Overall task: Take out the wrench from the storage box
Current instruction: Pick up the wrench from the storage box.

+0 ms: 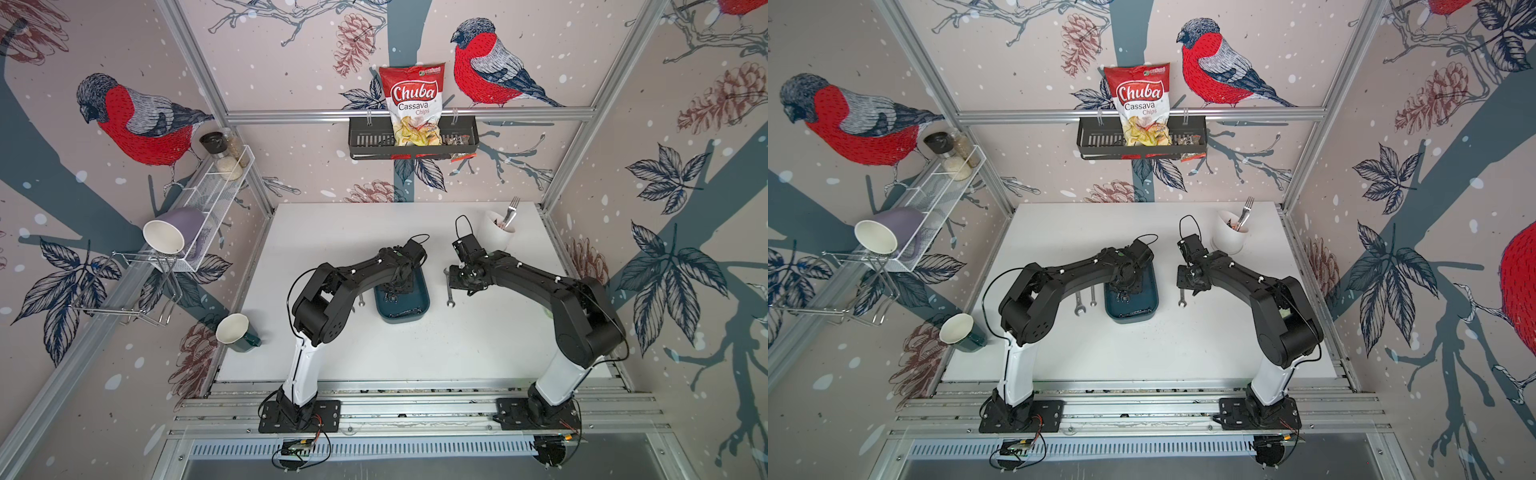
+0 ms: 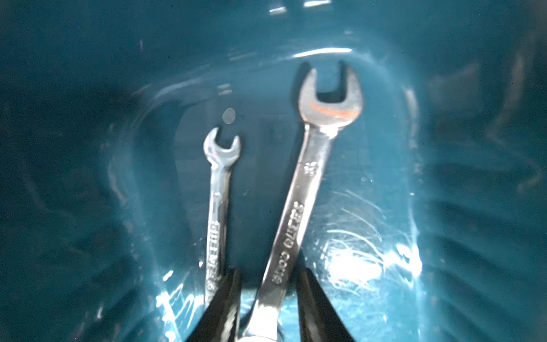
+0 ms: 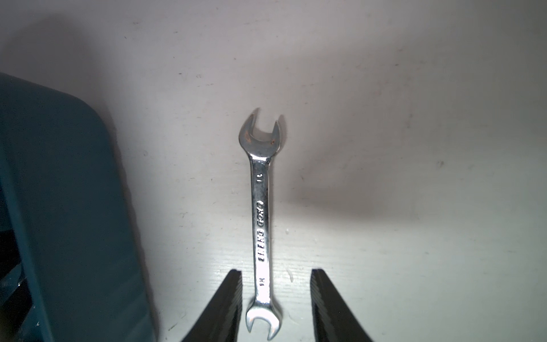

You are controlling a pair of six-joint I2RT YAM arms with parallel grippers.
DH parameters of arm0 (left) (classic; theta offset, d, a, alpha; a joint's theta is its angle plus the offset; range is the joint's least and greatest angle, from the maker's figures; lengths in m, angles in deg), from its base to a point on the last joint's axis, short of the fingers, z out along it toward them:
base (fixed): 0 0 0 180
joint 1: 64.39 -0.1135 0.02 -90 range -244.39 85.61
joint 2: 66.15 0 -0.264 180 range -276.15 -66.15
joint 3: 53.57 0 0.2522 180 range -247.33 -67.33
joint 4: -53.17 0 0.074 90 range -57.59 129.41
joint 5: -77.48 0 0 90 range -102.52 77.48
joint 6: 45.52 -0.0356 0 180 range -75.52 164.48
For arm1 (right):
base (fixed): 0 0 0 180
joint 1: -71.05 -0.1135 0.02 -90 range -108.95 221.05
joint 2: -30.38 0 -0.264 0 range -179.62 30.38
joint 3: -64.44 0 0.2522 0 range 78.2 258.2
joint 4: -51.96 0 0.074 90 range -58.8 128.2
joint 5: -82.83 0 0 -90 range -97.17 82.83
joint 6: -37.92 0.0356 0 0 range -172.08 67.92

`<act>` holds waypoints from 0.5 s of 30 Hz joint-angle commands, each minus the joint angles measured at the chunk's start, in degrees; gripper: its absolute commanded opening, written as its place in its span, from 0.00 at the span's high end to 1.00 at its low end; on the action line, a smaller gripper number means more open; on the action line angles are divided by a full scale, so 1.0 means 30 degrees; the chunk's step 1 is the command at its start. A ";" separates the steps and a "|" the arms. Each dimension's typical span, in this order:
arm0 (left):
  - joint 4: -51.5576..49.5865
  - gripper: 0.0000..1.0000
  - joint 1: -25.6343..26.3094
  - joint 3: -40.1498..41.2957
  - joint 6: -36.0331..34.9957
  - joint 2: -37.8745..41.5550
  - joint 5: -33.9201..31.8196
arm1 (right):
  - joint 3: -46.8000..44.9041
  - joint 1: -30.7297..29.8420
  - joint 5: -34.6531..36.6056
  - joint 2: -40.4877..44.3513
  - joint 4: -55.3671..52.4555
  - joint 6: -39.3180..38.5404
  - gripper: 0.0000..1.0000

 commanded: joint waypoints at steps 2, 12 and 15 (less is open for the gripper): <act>0.1136 0.63 -0.0410 -0.0181 -0.2440 -0.0120 0.0735 | -0.0129 0.0003 -0.0107 0.0048 0.0220 0.0294 0.56; 0.1490 0.63 -0.0610 -0.0744 -0.3594 -0.0811 0.1589 | -0.0160 0.0250 -0.0168 0.0105 0.0245 0.0199 0.56; 0.1529 0.64 -0.0609 -0.0468 -0.3448 -0.0874 0.1397 | -0.0215 0.0275 -0.0161 0.0149 0.0225 0.0161 0.56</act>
